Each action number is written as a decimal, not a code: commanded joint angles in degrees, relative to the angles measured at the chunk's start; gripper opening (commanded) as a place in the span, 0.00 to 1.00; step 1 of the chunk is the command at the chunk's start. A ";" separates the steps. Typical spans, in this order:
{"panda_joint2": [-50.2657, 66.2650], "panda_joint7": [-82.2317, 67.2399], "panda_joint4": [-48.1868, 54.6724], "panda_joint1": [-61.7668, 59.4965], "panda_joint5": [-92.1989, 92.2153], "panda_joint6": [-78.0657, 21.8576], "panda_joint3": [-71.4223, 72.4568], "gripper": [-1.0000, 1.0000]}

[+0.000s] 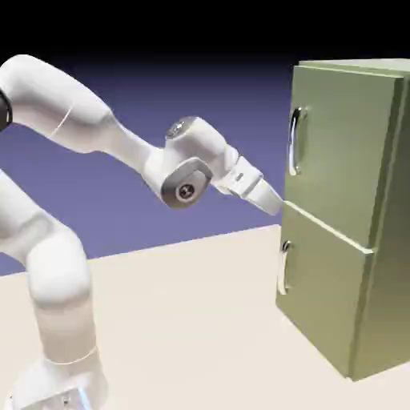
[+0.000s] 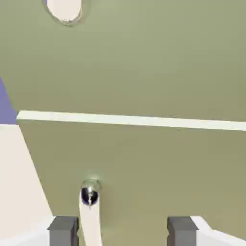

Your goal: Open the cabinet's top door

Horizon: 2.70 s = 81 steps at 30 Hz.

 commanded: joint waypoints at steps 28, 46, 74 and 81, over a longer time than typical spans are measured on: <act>-23.05 50.34 7.63 -33.05 69.79 -13.20 31.09 0.50; -37.87 82.71 12.54 -54.30 114.65 -21.69 51.07 0.50; -25.09 70.85 26.46 -66.33 151.35 -18.22 61.52 0.00; -13.35 53.41 27.60 -58.78 157.34 -13.74 56.89 0.00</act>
